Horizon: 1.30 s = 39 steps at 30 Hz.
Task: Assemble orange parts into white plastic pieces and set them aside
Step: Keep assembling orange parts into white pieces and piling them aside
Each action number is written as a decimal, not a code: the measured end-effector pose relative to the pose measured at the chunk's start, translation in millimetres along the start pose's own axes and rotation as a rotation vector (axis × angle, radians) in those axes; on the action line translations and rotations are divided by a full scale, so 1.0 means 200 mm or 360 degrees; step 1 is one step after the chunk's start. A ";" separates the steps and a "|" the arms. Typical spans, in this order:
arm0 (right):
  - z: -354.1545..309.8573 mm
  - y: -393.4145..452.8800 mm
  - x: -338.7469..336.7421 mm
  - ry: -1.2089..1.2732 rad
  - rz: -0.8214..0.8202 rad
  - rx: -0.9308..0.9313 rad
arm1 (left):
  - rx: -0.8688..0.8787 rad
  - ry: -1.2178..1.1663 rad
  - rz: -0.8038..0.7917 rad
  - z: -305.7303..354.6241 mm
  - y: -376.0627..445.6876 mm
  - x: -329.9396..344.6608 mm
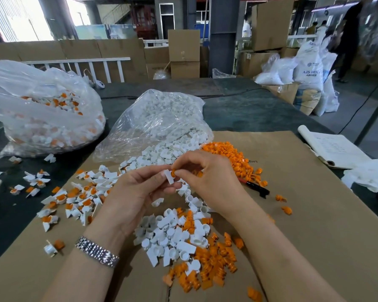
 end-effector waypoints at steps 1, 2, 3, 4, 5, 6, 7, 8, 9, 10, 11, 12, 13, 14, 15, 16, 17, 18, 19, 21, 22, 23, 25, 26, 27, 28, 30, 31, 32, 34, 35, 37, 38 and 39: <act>-0.01 0.00 0.01 -0.0061 0.0013 -0.0008 | 0.0017 0.0039 0.0028 0.00 0.00 0.00; -0.01 0.00 0.01 -0.0094 0.0026 0.0000 | 0.0052 0.0103 0.0057 0.01 -0.01 0.00; -0.01 0.00 0.02 -0.0095 0.0038 0.0019 | 0.0100 0.0181 0.0084 0.03 -0.01 0.00; 0.00 0.00 0.02 -0.0059 0.0053 0.0048 | 0.0155 0.0258 0.0100 0.04 -0.02 0.01; 0.02 0.00 0.03 0.0001 0.0069 0.0087 | 0.0208 0.0318 0.0107 0.05 -0.02 0.01; 0.03 0.00 0.03 0.0070 0.0081 0.0126 | 0.0247 0.0348 0.0108 0.06 -0.03 0.02; 0.04 0.00 0.03 0.0133 0.0086 0.0154 | 0.0260 0.0343 0.0106 0.06 -0.03 0.02; 0.05 0.00 0.03 0.0179 0.0079 0.0164 | 0.0250 0.0310 0.0100 0.06 -0.03 0.02; 0.05 0.00 0.03 0.0201 0.0060 0.0159 | 0.0227 0.0257 0.0093 0.05 -0.02 0.02; 0.04 0.00 0.03 0.0208 0.0027 0.0140 | 0.0198 0.0186 0.0084 0.05 -0.02 0.01; 0.03 0.00 0.04 0.0206 -0.0017 0.0114 | 0.0167 0.0105 0.0071 0.04 -0.01 0.01; 0.02 0.00 0.04 0.0196 -0.0061 0.0089 | 0.0140 0.0030 0.0054 0.04 -0.01 0.00; 0.01 0.00 0.05 0.0177 -0.0091 0.0066 | 0.0119 -0.0029 0.0043 0.03 -0.01 0.00; 0.01 0.00 0.05 0.0156 -0.0097 0.0048 | 0.0107 -0.0073 0.0038 0.03 -0.01 -0.01; 0.00 0.00 0.04 0.0137 -0.0082 0.0034 | 0.0098 -0.0104 0.0034 0.03 -0.01 -0.01; 0.00 0.00 0.04 0.0118 -0.0061 0.0022 | 0.0088 -0.0119 0.0033 0.02 -0.01 -0.02; -0.01 0.00 0.03 0.0097 -0.0046 0.0012 | 0.0076 -0.0121 0.0031 0.02 -0.01 -0.02; -0.01 0.00 0.03 0.0079 -0.0042 0.0004 | 0.0062 -0.0120 0.0028 0.02 -0.01 -0.02; -0.01 -0.01 0.03 0.0063 -0.0042 -0.0002 | 0.0048 -0.0121 0.0024 0.02 -0.01 -0.02; -0.01 0.00 0.03 0.0028 -0.0036 -0.0014 | 0.0030 -0.0132 0.0019 0.01 -0.01 -0.03; -0.02 0.00 0.03 0.0006 -0.0029 -0.0021 | 0.0026 -0.0137 0.0024 0.01 -0.01 -0.03; -0.02 0.00 0.03 -0.0016 -0.0021 -0.0030 | 0.0027 -0.0143 0.0033 0.01 -0.01 -0.03; -0.03 0.00 0.02 -0.0059 -0.0002 -0.0052 | 0.0032 -0.0166 0.0056 0.01 -0.01 -0.03; -0.03 -0.01 0.02 -0.0080 0.0010 -0.0065 | 0.0033 -0.0179 0.0063 0.01 -0.01 -0.02; -0.03 -0.01 0.02 -0.0097 0.0019 -0.0078 | 0.0032 -0.0186 0.0066 0.00 -0.01 -0.02; -0.03 -0.01 0.02 -0.0114 0.0025 -0.0089 | 0.0031 -0.0185 0.0065 0.00 -0.01 -0.02; -0.04 0.00 0.02 -0.0145 0.0036 -0.0103 | 0.0021 -0.0181 0.0056 0.00 -0.01 -0.02; -0.04 0.00 0.02 -0.0160 0.0041 -0.0106 | 0.0019 -0.0186 0.0045 0.00 -0.01 -0.02; -0.04 0.00 0.02 -0.0174 0.0046 -0.0106 | 0.0021 -0.0193 0.0037 0.01 -0.02 -0.02; -0.04 0.00 0.01 -0.0200 0.0059 -0.0109 | 0.0028 -0.0212 0.0039 0.02 -0.02 -0.02; -0.04 0.00 0.01 -0.0208 0.0067 -0.0112 | 0.0027 -0.0222 0.0045 0.02 -0.02 -0.02; -0.05 0.00 0.01 -0.0223 0.0071 -0.0115 | 0.0022 -0.0226 0.0037 0.02 -0.03 -0.02; -0.05 0.00 0.01 -0.0238 0.0063 -0.0120 | 0.0024 -0.0205 0.0040 0.02 -0.03 -0.02; -0.06 0.00 0.02 -0.0258 0.0052 -0.0125 | 0.0030 -0.0168 0.0048 0.02 -0.03 -0.02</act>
Point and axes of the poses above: each hand's wrist, its own y-axis towards the middle knuckle, its own x-axis out of the palm, z = x × y, the point moved 8 cm from there along y, towards the middle knuckle, and after that the axes turned 9 degrees about -z, right-handed, at the moved point
